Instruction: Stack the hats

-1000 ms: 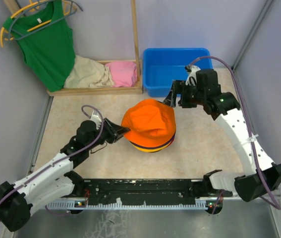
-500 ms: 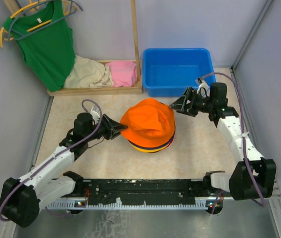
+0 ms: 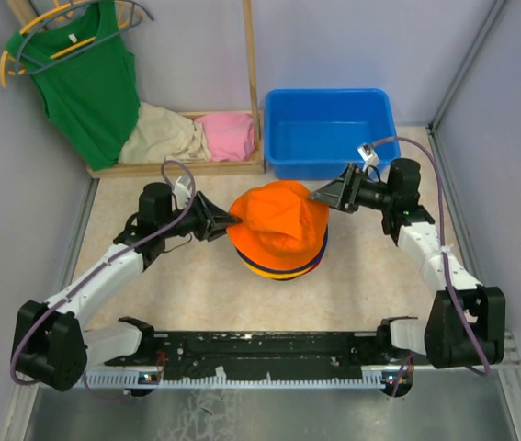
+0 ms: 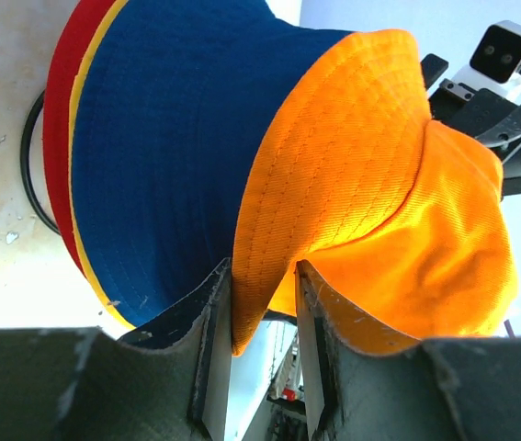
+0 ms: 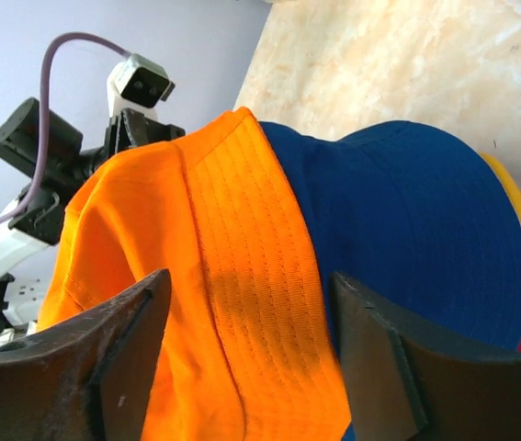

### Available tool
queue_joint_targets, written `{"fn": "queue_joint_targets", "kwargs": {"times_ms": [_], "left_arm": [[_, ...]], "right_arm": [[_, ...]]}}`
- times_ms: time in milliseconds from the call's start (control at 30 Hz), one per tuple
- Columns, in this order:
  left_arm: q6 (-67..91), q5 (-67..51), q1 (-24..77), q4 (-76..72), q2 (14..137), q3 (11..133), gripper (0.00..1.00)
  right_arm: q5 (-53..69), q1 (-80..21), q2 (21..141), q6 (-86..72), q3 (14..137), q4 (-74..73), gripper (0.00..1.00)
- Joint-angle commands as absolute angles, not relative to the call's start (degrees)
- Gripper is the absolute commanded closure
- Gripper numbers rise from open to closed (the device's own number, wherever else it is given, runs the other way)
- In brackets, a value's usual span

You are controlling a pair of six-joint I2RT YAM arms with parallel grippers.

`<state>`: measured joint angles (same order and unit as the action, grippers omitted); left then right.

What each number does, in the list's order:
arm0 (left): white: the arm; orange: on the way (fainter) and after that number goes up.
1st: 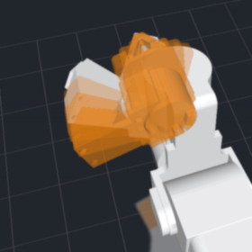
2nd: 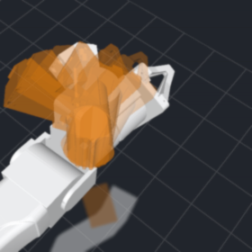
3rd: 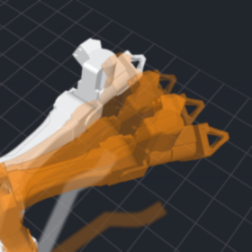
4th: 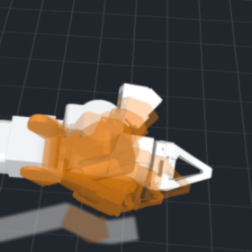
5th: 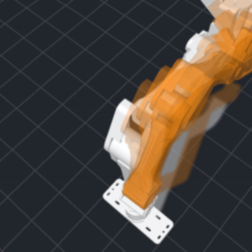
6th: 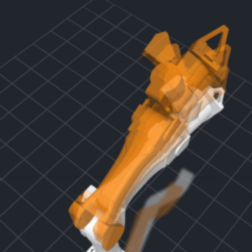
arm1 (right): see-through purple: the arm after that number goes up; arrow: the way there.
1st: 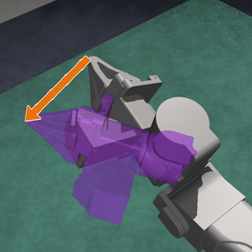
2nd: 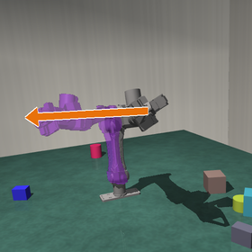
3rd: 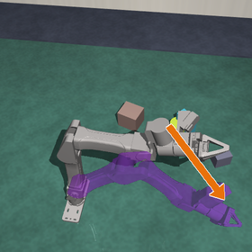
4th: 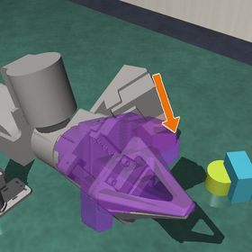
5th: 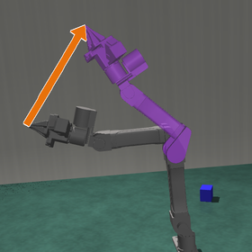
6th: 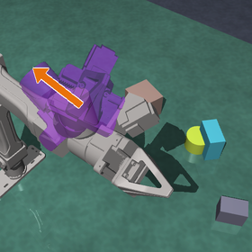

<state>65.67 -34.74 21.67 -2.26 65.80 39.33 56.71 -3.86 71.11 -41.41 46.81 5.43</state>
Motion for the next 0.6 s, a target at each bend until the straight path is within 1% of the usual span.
{"fn": "queue_joint_targets", "kwargs": {"times_ms": [0,33,67,100,133,167,300,367,433,567], "left_arm": [[63.5,-38.6,20.4,-1.4,66.7,42.5,0.62],[63.5,-38.6,20.2,-1.3,66.8,42.7,0.62],[63.5,-38.8,20.1,-1.4,66.9,42.7,0.62],[63.5,-39.0,20.0,-1.5,67.0,42.7,0.62],[63.5,-39.1,19.9,-1.5,67.2,42.7,0.62],[63.6,-39.2,19.8,-1.7,67.3,42.6,0.62],[63.9,-40.4,19.2,-2.8,67.8,42.1,0.62],[64.1,-41.5,18.9,-3.7,68.2,41.9,0.62],[64.2,-43.5,18.6,-4.9,69.0,41.6,0.59],[64.2,-46.4,18.4,-7.0,70.3,40.7,0.58]], "right_arm": [[59.0,-3.5,70.1,-42.5,45.8,10.1,0.34],[58.9,-3.5,70.1,-42.4,45.5,9.9,0.39],[58.9,-3.5,70.3,-42.1,45.3,9.6,0.46],[58.7,-3.5,70.4,-41.8,45.1,9.1,0.54],[58.1,-3.5,70.4,-41.2,45.1,8.3,0.65],[57.6,-3.5,70.3,-40.7,45.1,7.1,0.73],[54.8,-3.5,70.5,-39.4,45.0,4.4,1.0],[53.1,-3.2,71.0,-39.4,44.7,3.9,1.0],[51.3,-2.6,71.2,-39.9,44.0,3.8,1.0],[51.4,-1.3,72.7,-42.1,43.0,6.7,1.0]]}}
